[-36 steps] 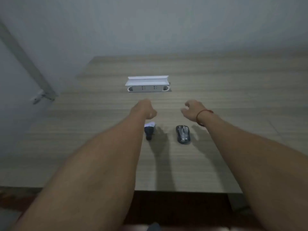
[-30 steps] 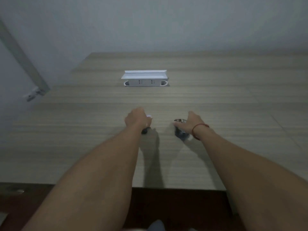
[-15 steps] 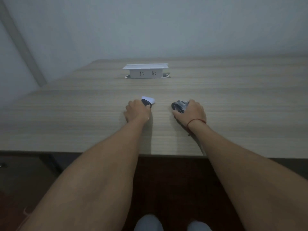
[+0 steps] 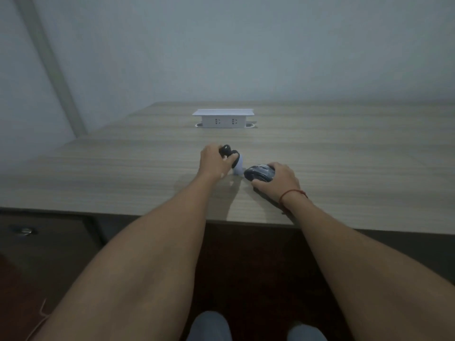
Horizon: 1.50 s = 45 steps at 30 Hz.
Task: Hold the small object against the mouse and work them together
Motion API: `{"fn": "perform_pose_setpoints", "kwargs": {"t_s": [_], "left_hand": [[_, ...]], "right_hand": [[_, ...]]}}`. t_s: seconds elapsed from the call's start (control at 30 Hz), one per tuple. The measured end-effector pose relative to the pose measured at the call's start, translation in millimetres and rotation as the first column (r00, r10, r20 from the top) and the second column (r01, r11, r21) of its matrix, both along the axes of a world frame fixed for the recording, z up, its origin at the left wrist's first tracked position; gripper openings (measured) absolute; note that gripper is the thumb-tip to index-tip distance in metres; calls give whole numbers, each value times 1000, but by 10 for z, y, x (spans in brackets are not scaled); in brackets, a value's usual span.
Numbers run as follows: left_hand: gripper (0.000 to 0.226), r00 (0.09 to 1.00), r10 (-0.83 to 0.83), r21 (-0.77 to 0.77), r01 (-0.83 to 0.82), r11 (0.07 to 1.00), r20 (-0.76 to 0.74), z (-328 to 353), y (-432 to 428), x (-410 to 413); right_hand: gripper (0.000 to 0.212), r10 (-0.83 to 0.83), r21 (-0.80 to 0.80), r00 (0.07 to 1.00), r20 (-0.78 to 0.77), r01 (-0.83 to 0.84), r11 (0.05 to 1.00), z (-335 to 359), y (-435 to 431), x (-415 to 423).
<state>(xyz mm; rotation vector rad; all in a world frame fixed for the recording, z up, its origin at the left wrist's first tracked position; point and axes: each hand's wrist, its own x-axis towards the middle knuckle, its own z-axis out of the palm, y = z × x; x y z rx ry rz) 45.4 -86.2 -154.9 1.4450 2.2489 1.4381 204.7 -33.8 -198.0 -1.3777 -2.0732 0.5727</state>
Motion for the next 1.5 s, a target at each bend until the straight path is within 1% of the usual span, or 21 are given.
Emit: {"fn": "perform_pose_setpoints", "kwargs": {"t_s": [0.07, 0.13, 0.27, 0.33, 0.4, 0.43, 0.5, 0.57, 0.67, 0.77, 0.83, 0.93, 1.0, 1.1, 1.17, 1.23, 1.3, 1.37, 1.4, 1.47, 1.5], "left_hand": [[27, 997, -30, 67, 25, 997, 68, 61, 32, 44], [25, 990, -60, 91, 48, 995, 126, 113, 86, 93], [24, 979, -147, 99, 134, 986, 138, 188, 182, 193], [24, 981, -180, 32, 178, 983, 71, 201, 221, 221], [29, 978, -206, -103, 201, 974, -37, 195, 264, 233], [33, 976, -208, -162, 195, 967, -67, 188, 284, 223], [36, 980, -182, -231, 158, 960, -85, 168, 311, 201], [37, 987, -140, -244, 115, 963, -85, 136, 299, 189], [36, 993, -92, -199, 76, 977, -72, 59, 270, 175], [32, 994, -72, -146, 60, 988, -81, 55, 232, 170], [31, 994, -69, -52, 64, 997, -82, 128, 213, 170], [28, 996, -79, 86, 83, 993, -49, 236, 196, 202], [29, 995, -86, 78, 90, 993, -46, 195, 201, 241], [29, 998, -51, 4, 51, 999, -35, -7, 225, 263], [29, 1000, -11, -25, 10, 1000, -22, -83, 221, 222], [32, 999, 6, -52, -8, 999, -41, -75, 213, 169], [32, 999, 0, -5, 0, 1000, -46, -11, 212, 155], [30, 999, -50, 96, 49, 994, 15, 52, 221, 213], [30, 996, -82, 122, 77, 990, 37, 59, 227, 256], [31, 993, -101, 105, 95, 990, 56, -8, 237, 333], [31, 994, -78, 90, 71, 993, 74, -69, 235, 345]], "right_hand": [[64, 1, -7, 1000, 2, -1, 1000, 3, -8, -9], [61, 1, -19, 1000, -1, -1, 1000, 8, -6, -18], [51, 7, -12, 1000, 19, -7, 1000, 13, 20, -11], [47, 6, 0, 999, 37, -6, 1000, 21, 34, -3], [45, 5, 9, 999, 36, -5, 1000, 17, 49, 3], [46, 7, 14, 999, 35, -7, 1000, 12, 51, 1], [46, 10, 25, 999, 37, -11, 1000, -2, 57, -2], [46, 14, 32, 999, 40, -16, 999, -13, 60, -6], [50, 20, 25, 1000, 22, -20, 999, -19, 49, -6], [62, 6, -2, 999, -38, -6, 1000, -16, 25, 4], [66, -8, -18, 997, -73, 7, 1000, -14, 24, 22], [65, 5, -37, 996, -92, -8, 999, -7, 36, 34], [62, 18, -32, 996, -90, -21, 999, -6, 41, 31], [55, 31, 5, 995, -98, -31, 1000, -21, 49, 32], [59, 38, 13, 994, -100, -36, 999, -38, 51, 29], [68, 34, 0, 993, -112, -34, 999, -48, 51, 26], [71, 22, -12, 991, -129, -24, 1000, -49, 61, 27], [66, 21, -18, 991, -135, -24, 1000, -47, 66, 33], [60, 25, -19, 990, -135, -28, 999, -45, 66, 33], [51, 36, -9, 989, -140, -37, 999, -43, 60, 35], [51, 41, 2, 988, -147, -41, 999, -42, 59, 36]]}}
